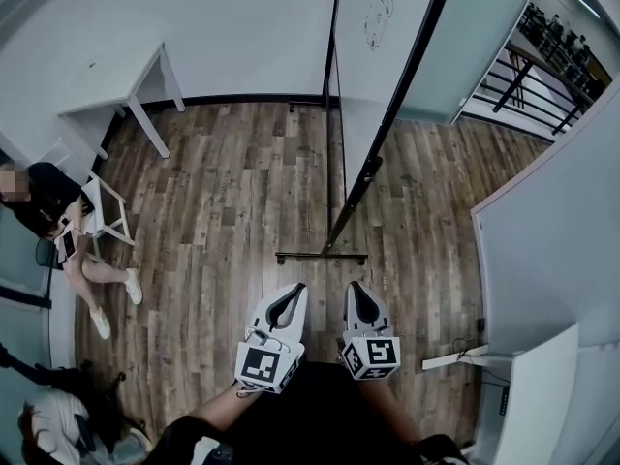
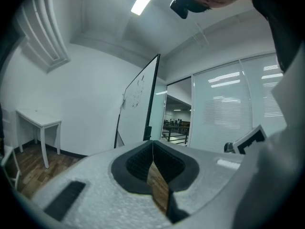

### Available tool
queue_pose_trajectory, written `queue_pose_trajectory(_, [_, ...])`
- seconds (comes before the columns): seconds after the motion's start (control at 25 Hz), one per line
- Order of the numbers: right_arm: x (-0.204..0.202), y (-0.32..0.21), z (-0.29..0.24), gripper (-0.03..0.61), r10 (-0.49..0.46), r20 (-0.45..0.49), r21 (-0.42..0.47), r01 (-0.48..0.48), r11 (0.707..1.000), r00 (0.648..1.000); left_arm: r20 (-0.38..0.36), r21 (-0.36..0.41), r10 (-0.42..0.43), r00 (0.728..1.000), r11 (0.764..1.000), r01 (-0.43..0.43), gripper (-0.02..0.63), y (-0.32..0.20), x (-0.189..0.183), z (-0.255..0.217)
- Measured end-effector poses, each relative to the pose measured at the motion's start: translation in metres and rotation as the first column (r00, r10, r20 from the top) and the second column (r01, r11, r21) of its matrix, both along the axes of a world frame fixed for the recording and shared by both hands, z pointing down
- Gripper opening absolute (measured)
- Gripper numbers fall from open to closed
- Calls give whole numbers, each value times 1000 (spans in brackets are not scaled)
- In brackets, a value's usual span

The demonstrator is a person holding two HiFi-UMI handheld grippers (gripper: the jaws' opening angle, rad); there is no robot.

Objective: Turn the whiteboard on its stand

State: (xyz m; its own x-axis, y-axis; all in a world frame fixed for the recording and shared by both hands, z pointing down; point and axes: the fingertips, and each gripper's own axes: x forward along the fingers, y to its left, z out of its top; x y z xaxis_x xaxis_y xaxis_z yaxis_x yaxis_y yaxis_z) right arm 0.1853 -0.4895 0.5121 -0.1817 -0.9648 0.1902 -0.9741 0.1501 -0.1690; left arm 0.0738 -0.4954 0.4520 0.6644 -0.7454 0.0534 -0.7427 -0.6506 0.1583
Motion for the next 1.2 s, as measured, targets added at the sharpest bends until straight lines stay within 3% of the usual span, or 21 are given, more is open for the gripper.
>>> queue_pose_trajectory(0.32, [20, -94, 29, 26, 53, -43, -46, -55, 997, 998, 21, -21, 23, 1000, 1000, -23, 17, -76, 6, 5])
queue_pose_trajectory(0.44, [32, -130, 42, 101, 63, -65, -62, -67, 996, 996, 22, -20, 41, 999, 999, -41, 17, -99, 12, 10])
queue_pose_trajectory(0.56, [45, -161, 60, 130, 82, -84, -92, -89, 992, 993, 24, -39, 52, 998, 998, -51, 17, -117, 16, 13])
queue_pose_trajectory(0.92, [78, -238, 114, 207, 138, -98, -174, -153, 973, 986, 17, -45, 43, 999, 998, -42, 17, -155, 19, 20])
queue_pose_trajectory(1.2, [99, -282, 134, 222, 157, -125, -188, -179, 966, 980, 26, -74, 46, 999, 996, -44, 17, -167, 18, 29])
